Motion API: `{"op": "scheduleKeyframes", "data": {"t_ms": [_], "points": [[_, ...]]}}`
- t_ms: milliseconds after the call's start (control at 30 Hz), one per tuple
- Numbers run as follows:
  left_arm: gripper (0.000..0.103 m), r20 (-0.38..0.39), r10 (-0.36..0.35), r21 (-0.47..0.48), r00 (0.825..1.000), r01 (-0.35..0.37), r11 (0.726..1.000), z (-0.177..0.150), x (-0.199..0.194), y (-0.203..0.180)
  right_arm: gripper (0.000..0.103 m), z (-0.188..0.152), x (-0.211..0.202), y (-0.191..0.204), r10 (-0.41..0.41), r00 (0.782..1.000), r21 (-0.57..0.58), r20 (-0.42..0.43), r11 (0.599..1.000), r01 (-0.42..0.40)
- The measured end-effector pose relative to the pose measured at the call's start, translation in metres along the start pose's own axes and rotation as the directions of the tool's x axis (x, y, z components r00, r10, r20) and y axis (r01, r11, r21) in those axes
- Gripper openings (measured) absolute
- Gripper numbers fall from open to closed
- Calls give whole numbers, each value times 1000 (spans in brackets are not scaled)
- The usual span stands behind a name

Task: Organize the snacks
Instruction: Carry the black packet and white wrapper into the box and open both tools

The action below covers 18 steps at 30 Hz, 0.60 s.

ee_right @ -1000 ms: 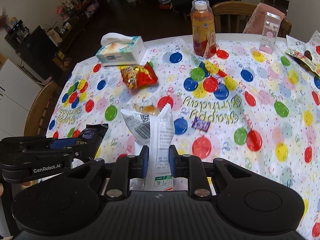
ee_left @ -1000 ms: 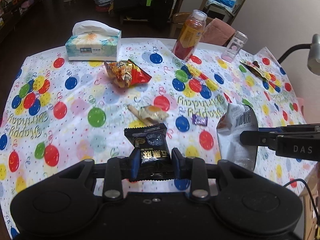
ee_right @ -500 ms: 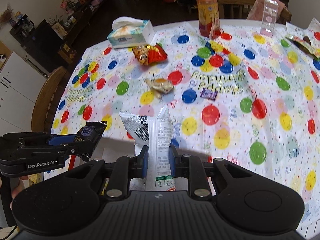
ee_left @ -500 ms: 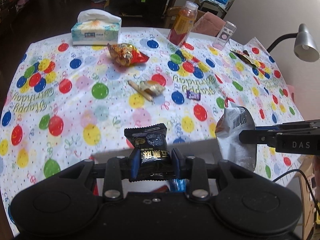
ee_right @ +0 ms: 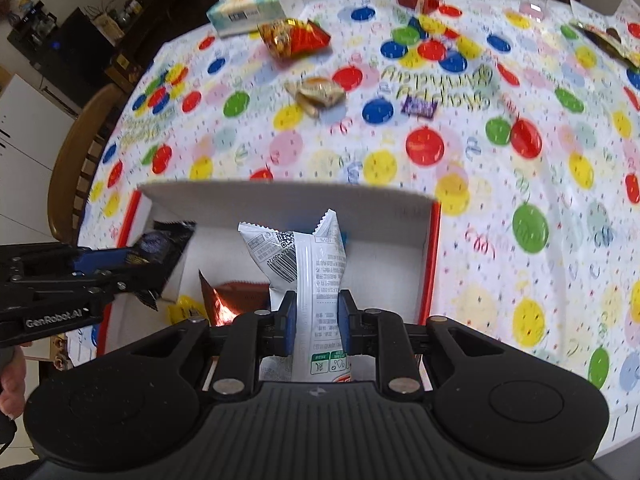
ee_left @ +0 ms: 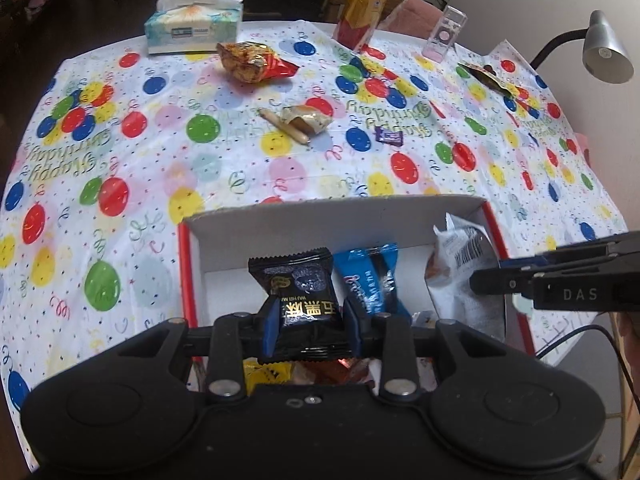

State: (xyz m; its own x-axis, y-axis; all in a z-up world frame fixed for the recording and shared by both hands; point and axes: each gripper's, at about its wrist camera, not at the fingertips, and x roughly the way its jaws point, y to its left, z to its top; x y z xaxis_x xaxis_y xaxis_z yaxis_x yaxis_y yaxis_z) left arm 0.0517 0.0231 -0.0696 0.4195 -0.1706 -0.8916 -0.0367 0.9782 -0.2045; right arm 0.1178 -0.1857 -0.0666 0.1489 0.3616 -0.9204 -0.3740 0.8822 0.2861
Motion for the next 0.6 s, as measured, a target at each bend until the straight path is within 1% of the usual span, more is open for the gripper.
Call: {"op": "scheduleKeyframes", "data": {"t_ms": [200,333,467,600], "points": [[31,-3,29,12,1000,-29,1000,-19,6,-2,20,-16,17,0,-7,1000,10,-29,1000,8],[31,-1,47,45,999,-47,998,-28,11,-8,20,-25,25,2,-6,999,14,-38,1000,6],[31,-16,36,48,999,-35,998,-37,15,-9,20,-32,30,5,-6,999,13,-46,1000,7],[31,-22,42,56,999,-40,998,-45,18,-10,21,-38,32,9,-15,999,-5,-45,1000,15]]}}
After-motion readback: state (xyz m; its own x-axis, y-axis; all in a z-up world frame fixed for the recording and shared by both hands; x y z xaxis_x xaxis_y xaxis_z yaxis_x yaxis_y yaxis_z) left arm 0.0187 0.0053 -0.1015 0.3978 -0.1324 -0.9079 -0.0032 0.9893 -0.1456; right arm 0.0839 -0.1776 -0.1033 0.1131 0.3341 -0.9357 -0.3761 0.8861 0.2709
